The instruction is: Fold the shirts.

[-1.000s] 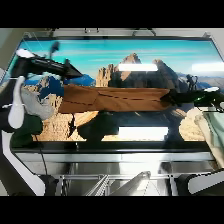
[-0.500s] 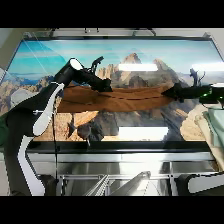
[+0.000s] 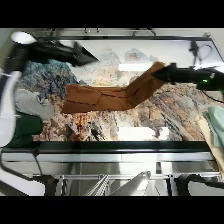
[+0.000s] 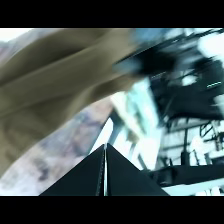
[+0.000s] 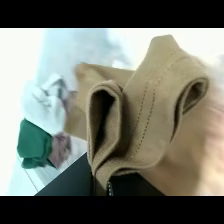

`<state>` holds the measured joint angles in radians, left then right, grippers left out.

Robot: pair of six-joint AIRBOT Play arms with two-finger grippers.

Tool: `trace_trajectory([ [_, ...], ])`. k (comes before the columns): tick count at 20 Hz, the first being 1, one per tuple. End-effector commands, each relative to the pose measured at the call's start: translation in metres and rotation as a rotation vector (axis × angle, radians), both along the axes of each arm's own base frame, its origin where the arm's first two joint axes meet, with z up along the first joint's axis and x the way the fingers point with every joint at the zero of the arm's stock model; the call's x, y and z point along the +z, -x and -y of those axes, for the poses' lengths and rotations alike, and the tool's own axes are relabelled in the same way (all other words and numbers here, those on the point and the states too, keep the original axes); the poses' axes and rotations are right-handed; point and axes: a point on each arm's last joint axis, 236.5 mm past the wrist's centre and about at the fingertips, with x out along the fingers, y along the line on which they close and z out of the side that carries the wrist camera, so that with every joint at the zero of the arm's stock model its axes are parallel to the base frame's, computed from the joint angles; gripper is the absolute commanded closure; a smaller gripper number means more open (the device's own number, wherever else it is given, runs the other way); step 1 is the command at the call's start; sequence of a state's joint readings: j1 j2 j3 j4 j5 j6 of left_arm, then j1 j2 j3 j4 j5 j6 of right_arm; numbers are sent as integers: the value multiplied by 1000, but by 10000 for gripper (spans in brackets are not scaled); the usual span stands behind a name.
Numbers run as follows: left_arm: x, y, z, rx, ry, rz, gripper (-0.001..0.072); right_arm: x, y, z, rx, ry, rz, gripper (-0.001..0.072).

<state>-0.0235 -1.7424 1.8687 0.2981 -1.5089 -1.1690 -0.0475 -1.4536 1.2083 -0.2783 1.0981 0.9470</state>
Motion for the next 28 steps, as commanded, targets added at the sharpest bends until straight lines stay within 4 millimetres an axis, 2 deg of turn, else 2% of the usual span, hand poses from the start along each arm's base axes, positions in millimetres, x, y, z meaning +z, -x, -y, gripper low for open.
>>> trace_trajectory([
  [1,89,41,-53,16,75,156,694,15,-5,-102,-20,14,105,694],
  [5,122,81,-77,7,29,247,694,2,9,-244,148,6,165,694],
  [7,134,92,-78,8,18,290,694,-20,17,-306,226,-23,138,694],
  [8,137,97,-77,4,15,302,694,-40,21,-330,258,-23,123,693],
  [9,138,100,-77,-2,13,307,694,-60,25,-346,285,-17,110,601],
  [10,138,100,-77,-1,13,306,694,-78,32,-356,323,-18,83,218],
  [11,136,98,-77,2,14,301,694,-85,41,-361,361,-44,42,136],
  [12,133,97,-77,2,22,283,694,-86,49,-358,404,-61,14,141],
  [13,125,96,-77,3,27,256,694,-82,54,-351,458,-69,17,243],
  [14,117,94,-78,4,36,221,694,-72,58,-337,517,-83,20,466],
  [16,95,93,-78,-8,49,152,694,-55,55,-298,583,-106,-26,466],
  [17,85,93,-78,-12,57,123,694,-53,51,-275,598,-95,-60,467],
  [20,62,94,-77,-23,99,49,695,-58,36,-201,598,-35,-177,467],
  [23,50,100,-76,-45,123,23,695,-68,21,-143,515,20,-230,510],
  [25,43,104,-75,-45,123,17,695,-105,9,-109,389,138,-278,501],
  [27,39,109,-74,-46,127,9,695,-143,3,-89,298,210,-341,255],
  [28,38,110,-73,-44,128,7,695,-156,3,-87,284,213,-364,190],
])
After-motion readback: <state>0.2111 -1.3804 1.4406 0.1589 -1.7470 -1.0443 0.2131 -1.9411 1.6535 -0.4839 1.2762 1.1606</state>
